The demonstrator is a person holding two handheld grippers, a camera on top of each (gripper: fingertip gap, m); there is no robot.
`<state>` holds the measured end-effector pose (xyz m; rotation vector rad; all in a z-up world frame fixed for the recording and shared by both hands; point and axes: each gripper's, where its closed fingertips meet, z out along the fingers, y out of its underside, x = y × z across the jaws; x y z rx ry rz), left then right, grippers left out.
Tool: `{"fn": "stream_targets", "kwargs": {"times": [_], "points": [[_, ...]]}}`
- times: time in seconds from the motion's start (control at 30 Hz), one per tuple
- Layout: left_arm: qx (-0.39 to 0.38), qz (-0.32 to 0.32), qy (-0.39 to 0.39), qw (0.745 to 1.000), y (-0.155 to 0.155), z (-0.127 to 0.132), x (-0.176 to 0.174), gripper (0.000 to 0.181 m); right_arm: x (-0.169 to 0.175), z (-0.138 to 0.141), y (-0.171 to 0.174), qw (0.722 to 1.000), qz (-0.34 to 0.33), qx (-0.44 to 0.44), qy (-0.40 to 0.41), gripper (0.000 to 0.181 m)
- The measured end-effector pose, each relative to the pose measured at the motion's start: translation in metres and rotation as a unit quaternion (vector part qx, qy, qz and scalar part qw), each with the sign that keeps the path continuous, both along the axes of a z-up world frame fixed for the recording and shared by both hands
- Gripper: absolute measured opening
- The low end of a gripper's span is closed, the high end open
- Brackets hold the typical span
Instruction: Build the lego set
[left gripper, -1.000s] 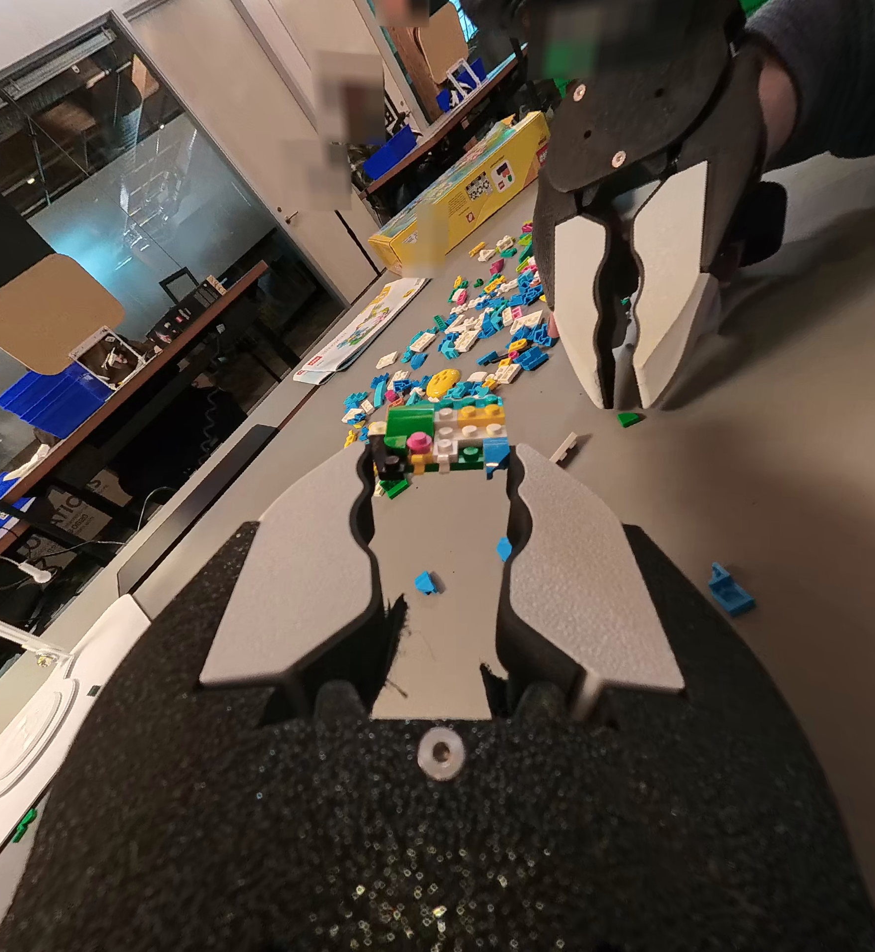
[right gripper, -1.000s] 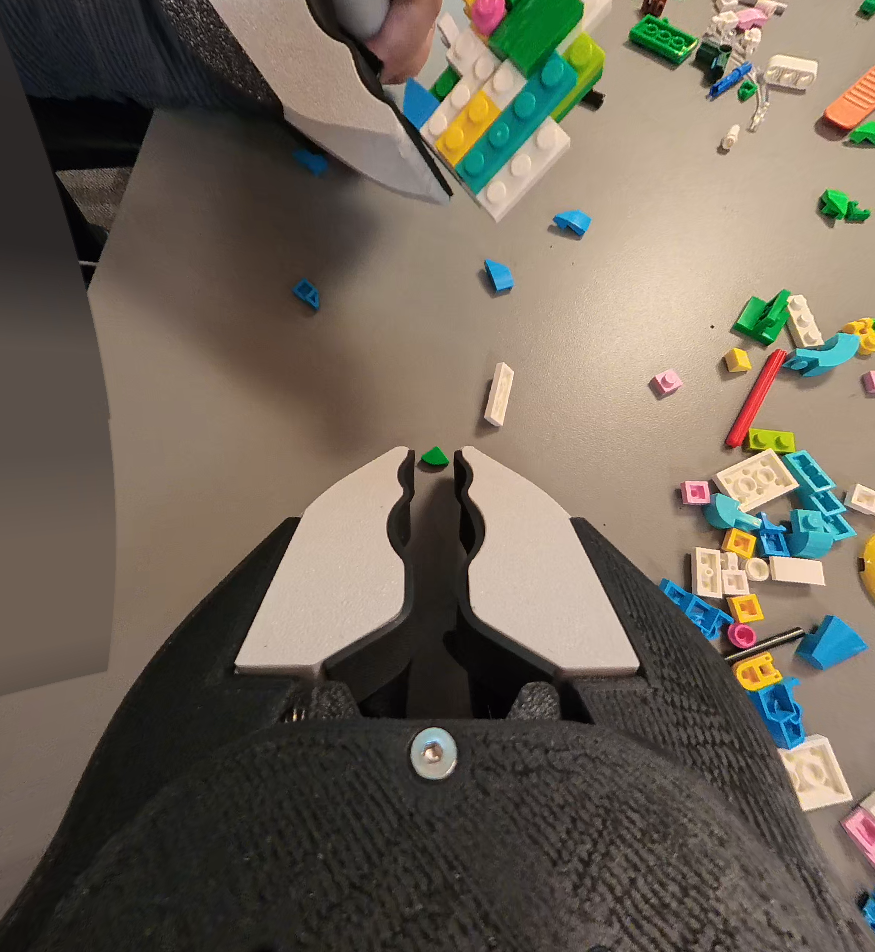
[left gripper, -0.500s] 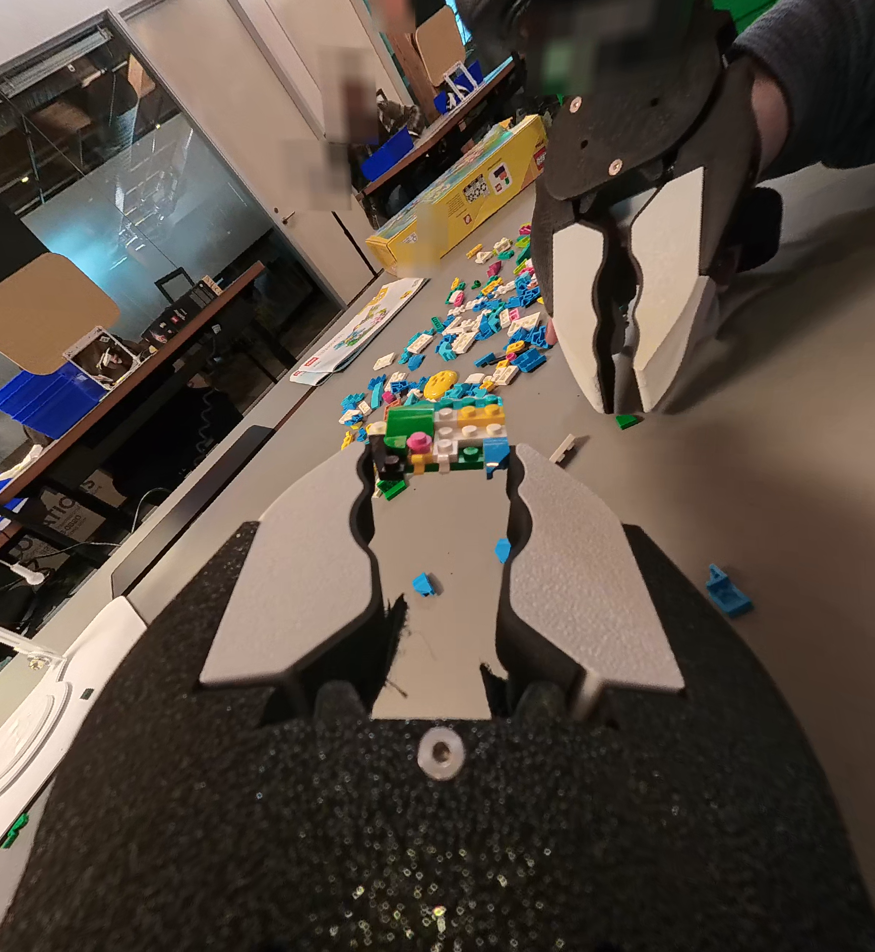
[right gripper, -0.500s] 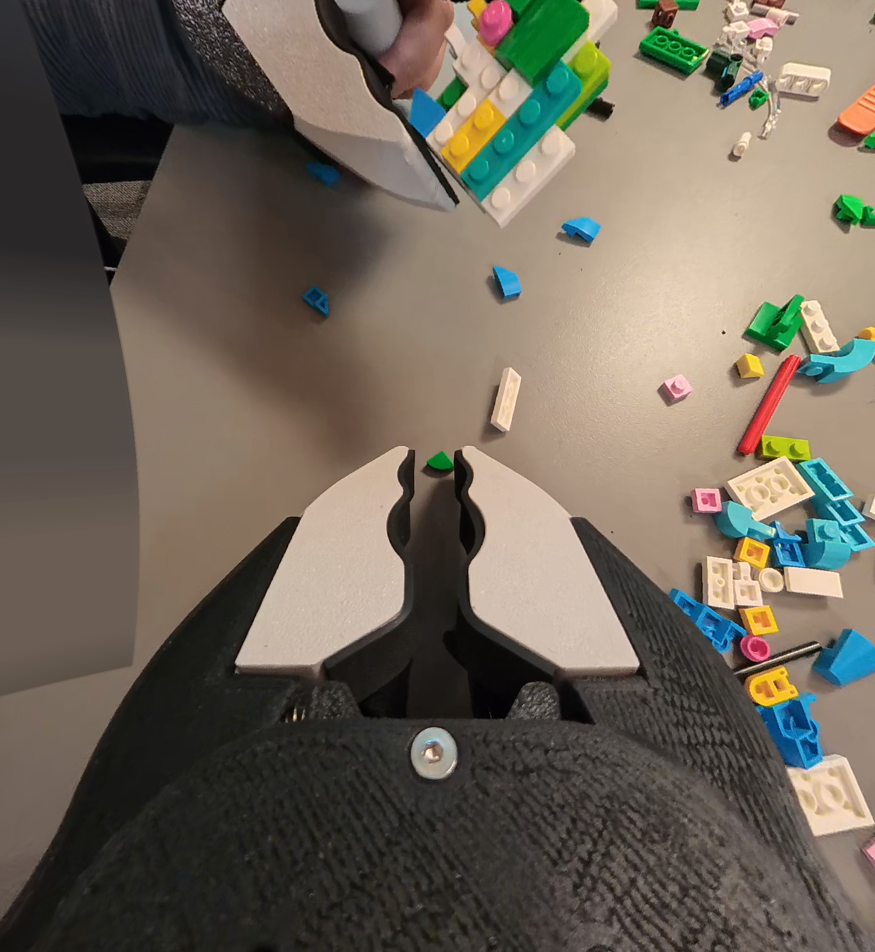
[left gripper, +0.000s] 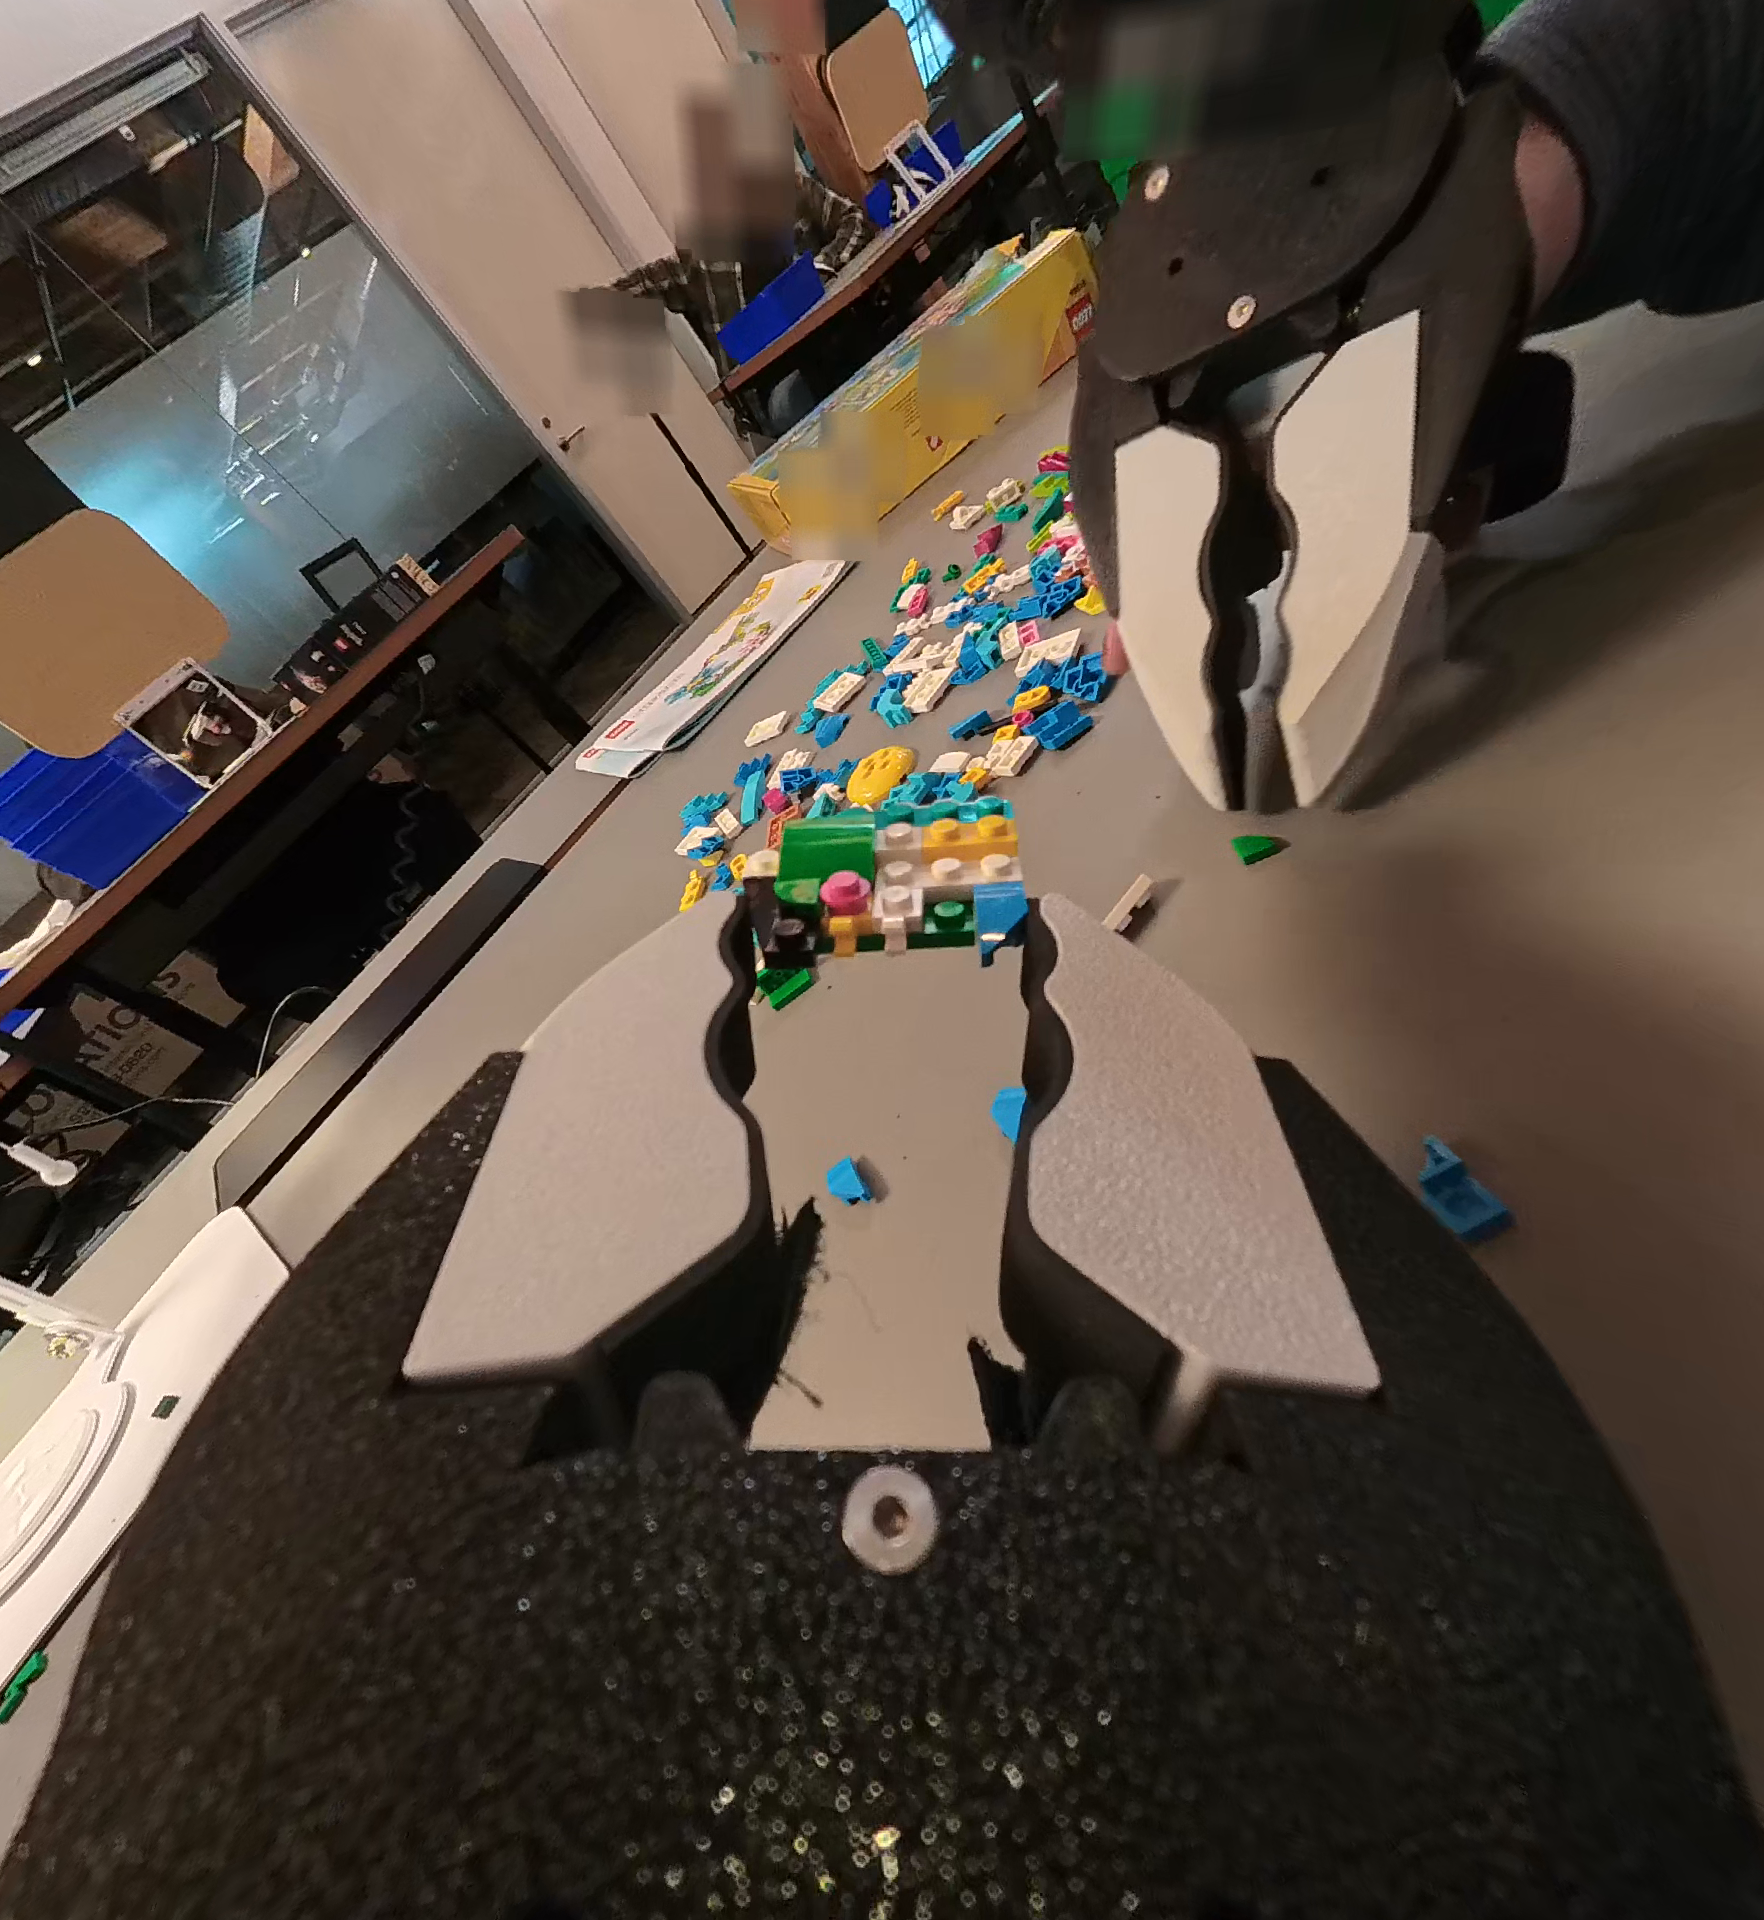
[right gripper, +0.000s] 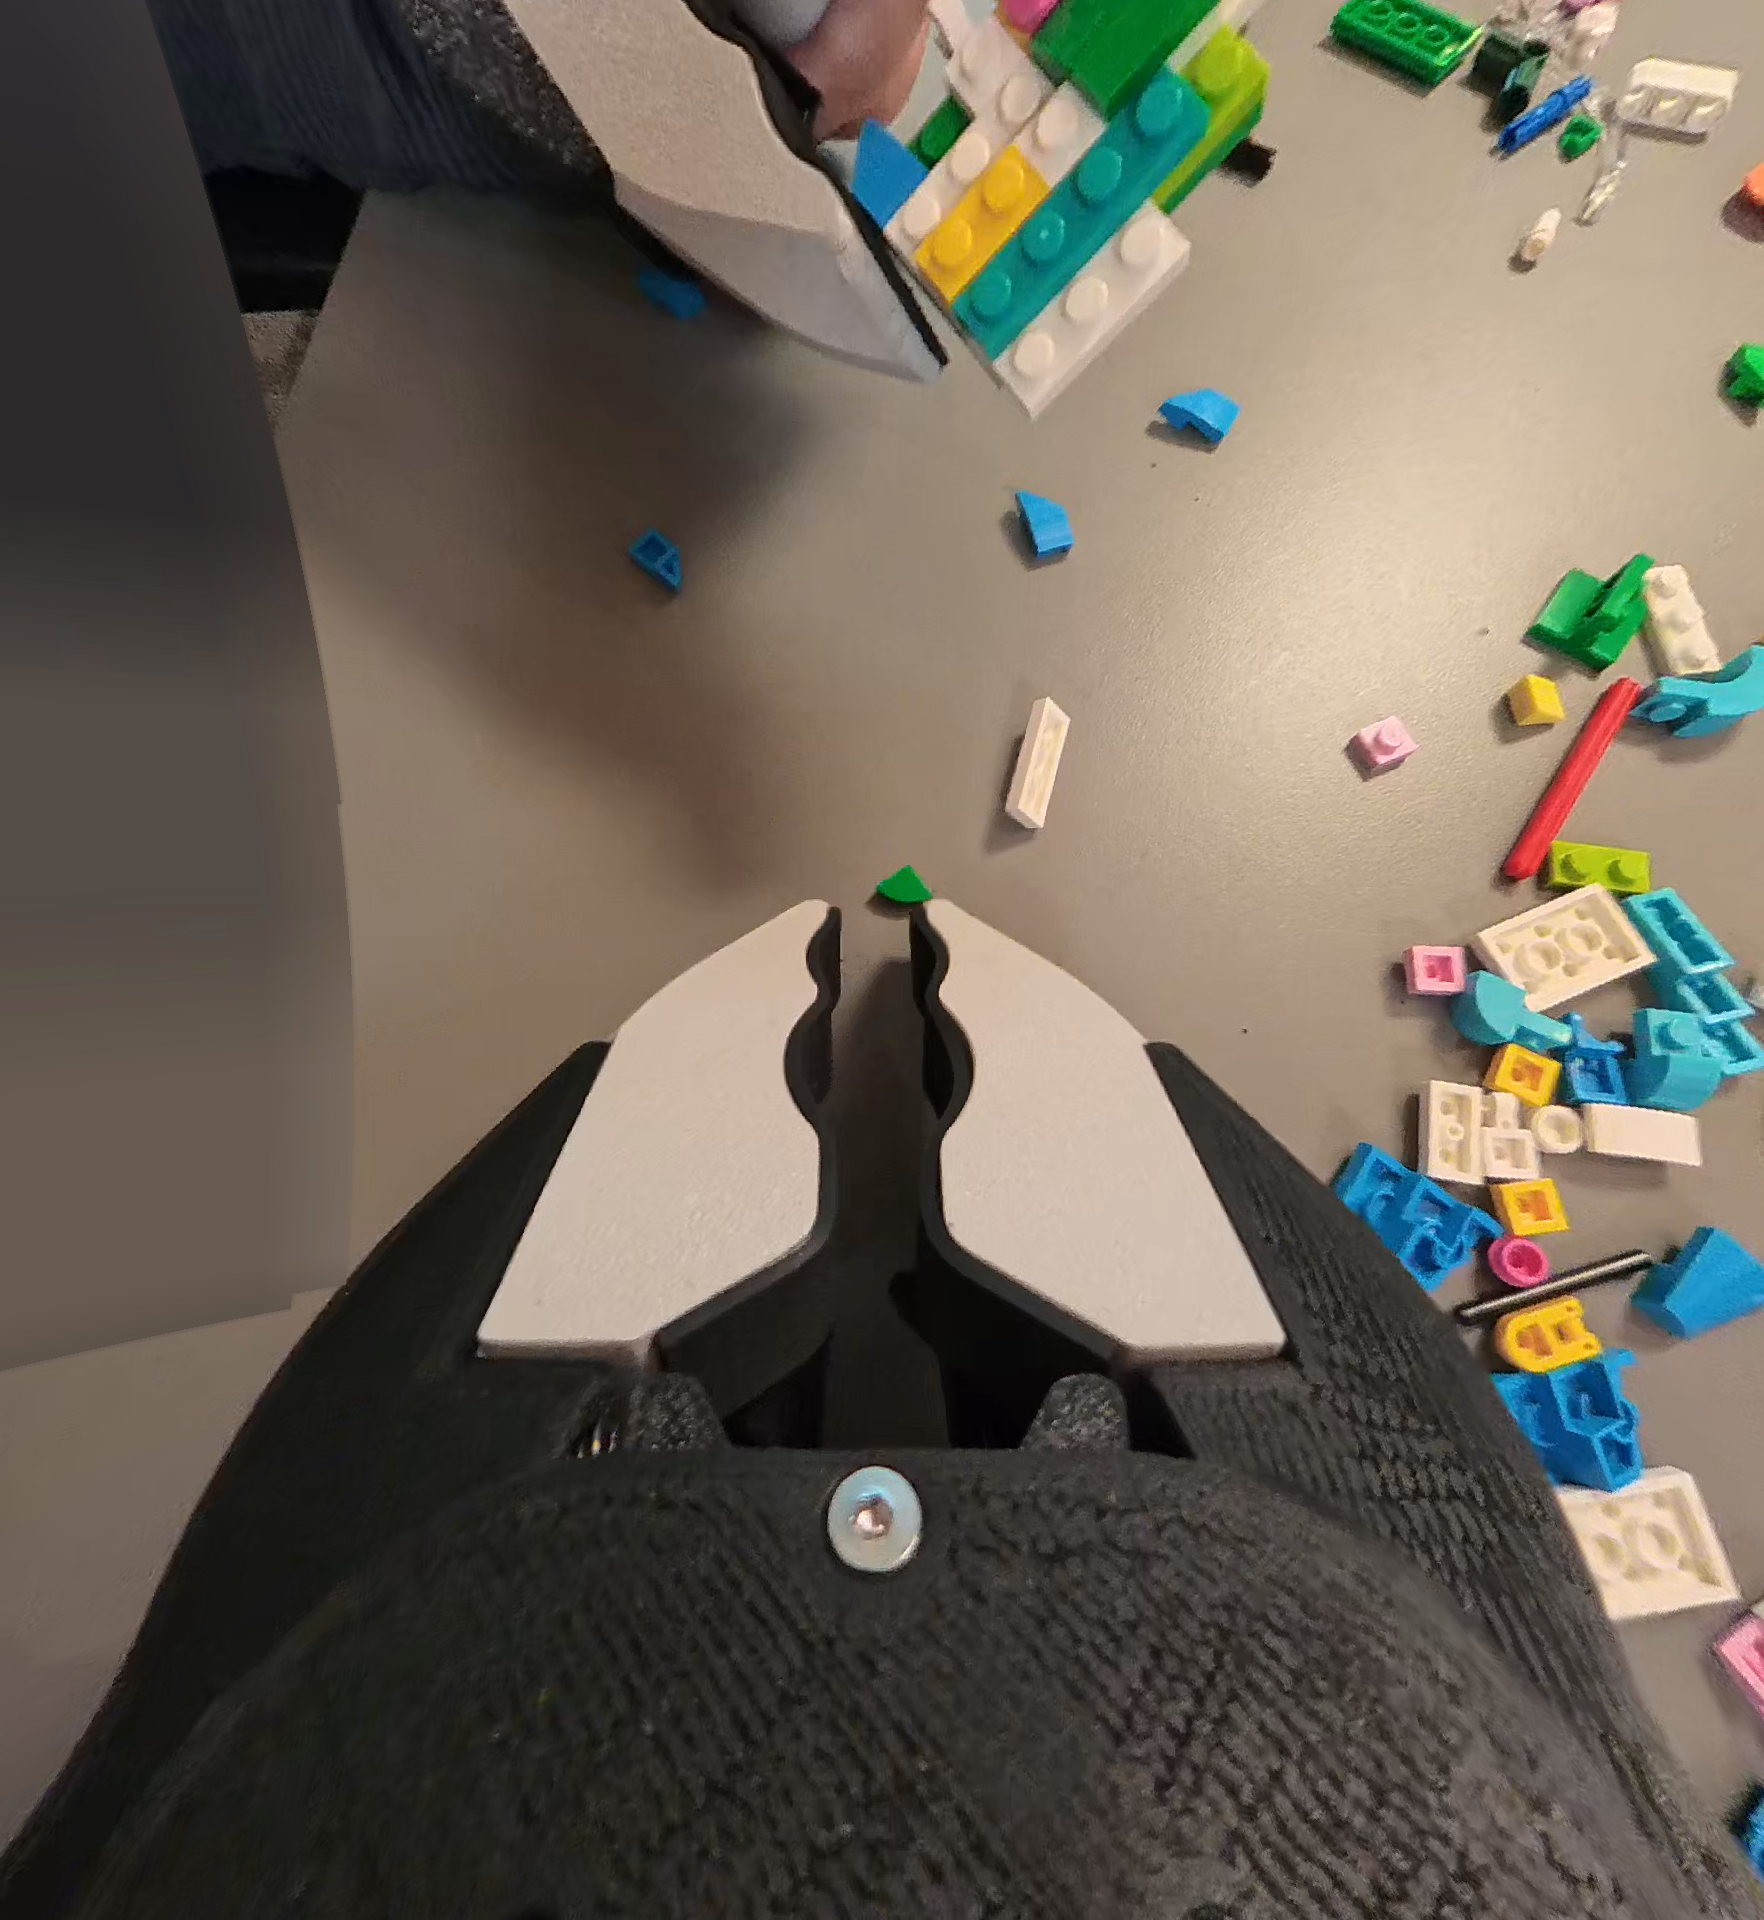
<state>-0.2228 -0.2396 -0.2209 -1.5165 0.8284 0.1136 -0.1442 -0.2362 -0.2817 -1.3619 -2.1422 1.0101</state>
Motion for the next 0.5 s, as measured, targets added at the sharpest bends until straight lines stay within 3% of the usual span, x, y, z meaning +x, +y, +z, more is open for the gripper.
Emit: {"fn": "stream_targets", "kwargs": {"times": [0.13,0.5], "points": [[0.000,-0.001,0.000,1.000,0.000,0.000,0.000,0.049,-0.006,0.002,0.000,0.999,0.003,0.027,0.022,0.012],[0.000,-0.003,0.002,1.000,0.000,0.000,0.001,0.049,-0.003,-0.005,-0.011,0.999,0.021,0.025,-0.012,0.011]]}}
